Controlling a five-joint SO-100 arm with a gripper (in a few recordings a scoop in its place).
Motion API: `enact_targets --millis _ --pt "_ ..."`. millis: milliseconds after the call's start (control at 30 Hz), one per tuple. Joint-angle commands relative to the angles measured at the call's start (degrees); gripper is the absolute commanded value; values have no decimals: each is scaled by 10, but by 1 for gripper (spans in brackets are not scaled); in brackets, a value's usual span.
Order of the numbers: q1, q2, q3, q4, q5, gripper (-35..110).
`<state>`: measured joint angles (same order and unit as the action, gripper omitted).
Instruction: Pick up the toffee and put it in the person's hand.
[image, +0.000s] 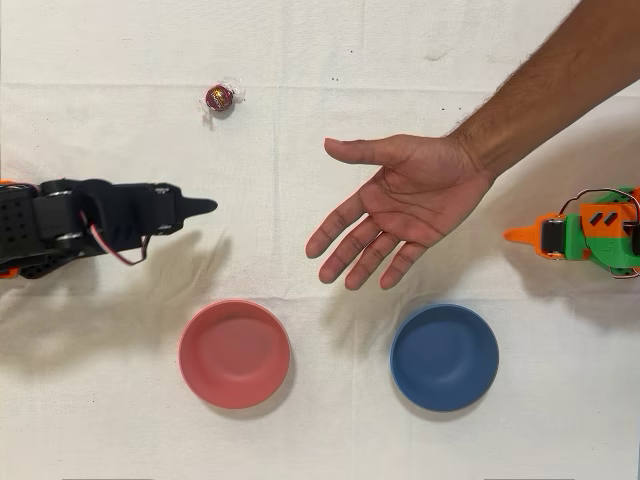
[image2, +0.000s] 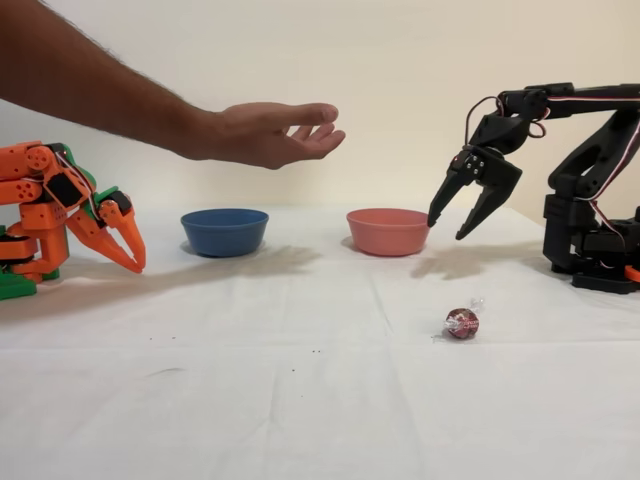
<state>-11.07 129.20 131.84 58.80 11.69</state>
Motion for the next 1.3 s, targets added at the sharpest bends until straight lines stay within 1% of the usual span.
enact_targets --millis 0,467,900,1267 --pt "-27 -41 -77 7 -2 20" --pt "-85 -180 -178 13 -13 22" --pt "-147 -318 -309 29 -11 23" --pt "-202 -396 -374 56 -25 32"
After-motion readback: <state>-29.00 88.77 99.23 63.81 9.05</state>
